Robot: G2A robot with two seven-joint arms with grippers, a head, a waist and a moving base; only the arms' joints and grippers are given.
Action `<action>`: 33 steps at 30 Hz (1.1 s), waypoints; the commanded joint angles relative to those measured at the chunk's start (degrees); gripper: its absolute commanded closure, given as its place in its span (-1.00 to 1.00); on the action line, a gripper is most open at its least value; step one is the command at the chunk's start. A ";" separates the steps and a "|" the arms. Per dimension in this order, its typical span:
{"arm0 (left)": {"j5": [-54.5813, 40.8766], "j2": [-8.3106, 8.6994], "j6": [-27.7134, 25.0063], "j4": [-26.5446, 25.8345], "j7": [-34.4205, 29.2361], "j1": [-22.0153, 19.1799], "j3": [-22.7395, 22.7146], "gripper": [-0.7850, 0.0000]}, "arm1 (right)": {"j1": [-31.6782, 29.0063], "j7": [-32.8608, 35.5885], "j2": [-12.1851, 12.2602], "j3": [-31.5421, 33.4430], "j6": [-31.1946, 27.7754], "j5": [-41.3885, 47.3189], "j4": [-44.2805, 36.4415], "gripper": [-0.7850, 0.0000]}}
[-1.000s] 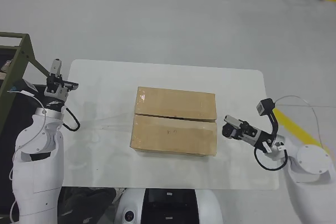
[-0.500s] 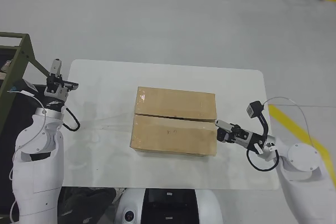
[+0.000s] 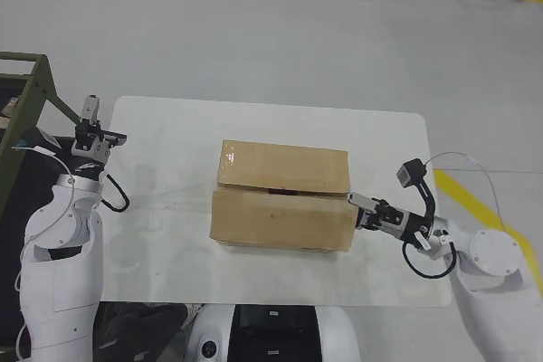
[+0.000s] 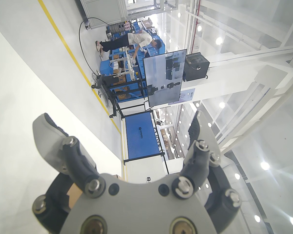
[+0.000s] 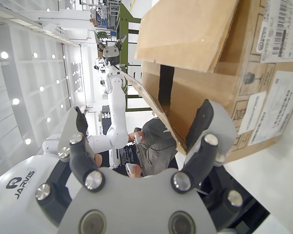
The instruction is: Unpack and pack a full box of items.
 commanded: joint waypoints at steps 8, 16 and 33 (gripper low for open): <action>0.00 0.00 0.00 0.00 0.00 0.00 0.00 -1.00 | -1.19 5.53 0.53 1.22 -1.21 5.88 -1.47 -1.00; 0.00 0.00 0.00 0.00 0.00 0.00 0.00 -1.00 | -3.85 12.59 1.16 2.93 -2.14 11.65 -4.46 -1.00; 0.00 0.00 0.00 0.00 0.00 0.00 0.00 -1.00 | -10.20 20.33 2.68 1.42 -0.67 6.88 -9.52 -1.00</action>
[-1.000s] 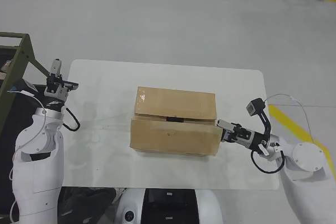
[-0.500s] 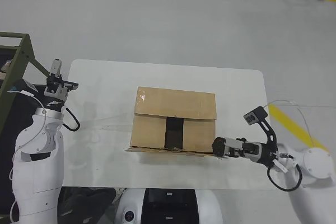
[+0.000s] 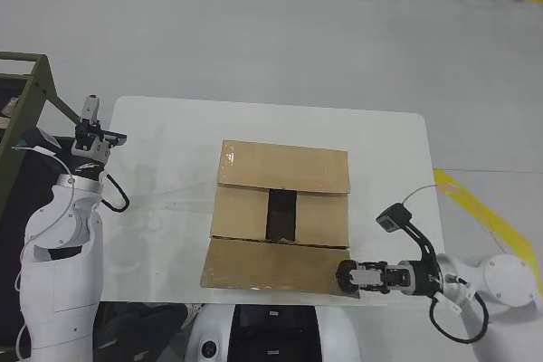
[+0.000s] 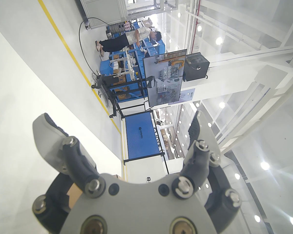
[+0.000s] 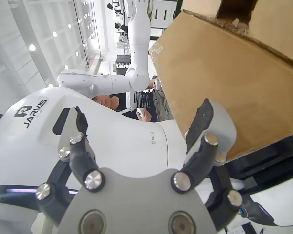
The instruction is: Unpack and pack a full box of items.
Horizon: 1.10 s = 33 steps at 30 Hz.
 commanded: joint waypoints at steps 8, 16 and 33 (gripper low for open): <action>0.00 0.00 0.00 0.00 0.00 0.00 0.00 -1.00 | -2.32 0.56 0.63 -2.54 0.85 -3.54 -0.03 -1.00; 0.00 0.00 0.00 0.00 0.00 0.00 0.00 -1.00 | -1.53 -1.91 1.16 -4.40 2.77 -8.81 2.66 -1.00; 0.00 0.00 0.00 0.00 0.00 0.00 0.00 -1.00 | 2.88 -9.00 1.47 -7.58 3.30 -10.61 9.80 -1.00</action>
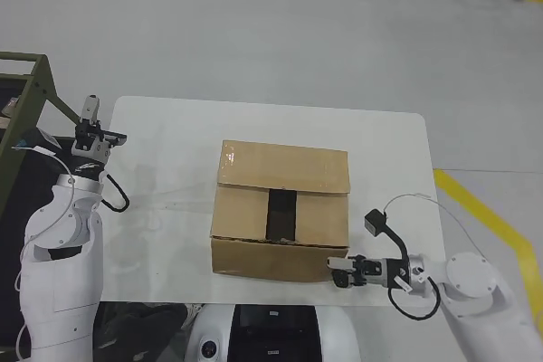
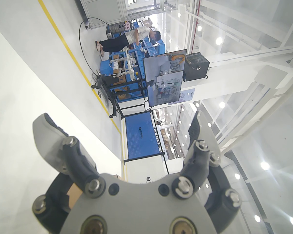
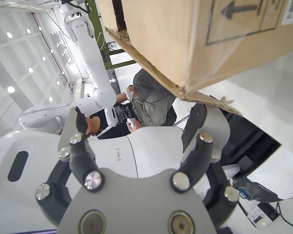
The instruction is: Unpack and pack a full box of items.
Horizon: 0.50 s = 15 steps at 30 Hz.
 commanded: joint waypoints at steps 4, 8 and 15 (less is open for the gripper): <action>0.00 0.00 0.00 0.00 0.00 0.00 0.00 -1.00 | 0.13 -0.02 0.19 -0.53 0.08 0.05 0.40 -1.00; 0.00 0.00 0.00 0.00 0.00 0.00 0.00 -1.00 | 0.32 0.29 0.30 -1.29 0.18 0.87 0.58 -1.00; 0.00 0.00 0.00 0.00 0.00 0.00 0.00 -1.00 | -0.71 2.17 0.80 1.15 -0.17 5.80 -3.38 -1.00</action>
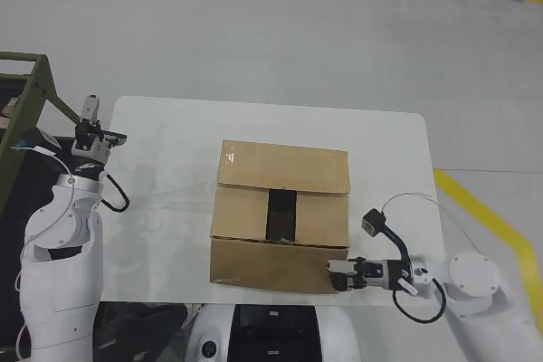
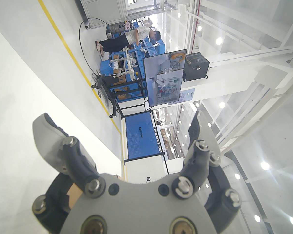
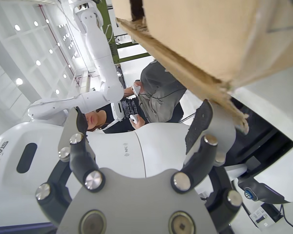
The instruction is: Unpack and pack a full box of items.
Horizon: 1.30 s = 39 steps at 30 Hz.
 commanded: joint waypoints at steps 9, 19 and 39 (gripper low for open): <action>0.00 0.00 0.00 0.00 0.00 0.00 0.00 -1.00 | -1.63 -4.03 0.73 9.11 -0.51 6.76 -3.56 -1.00; 0.00 0.00 0.00 0.00 0.00 0.00 0.00 -1.00 | 2.77 -10.76 0.96 14.63 -0.98 10.23 -0.23 -1.00; 0.00 0.00 0.00 0.00 0.00 0.00 0.00 -1.00 | 7.63 -12.35 1.30 17.61 -1.58 12.79 4.43 -1.00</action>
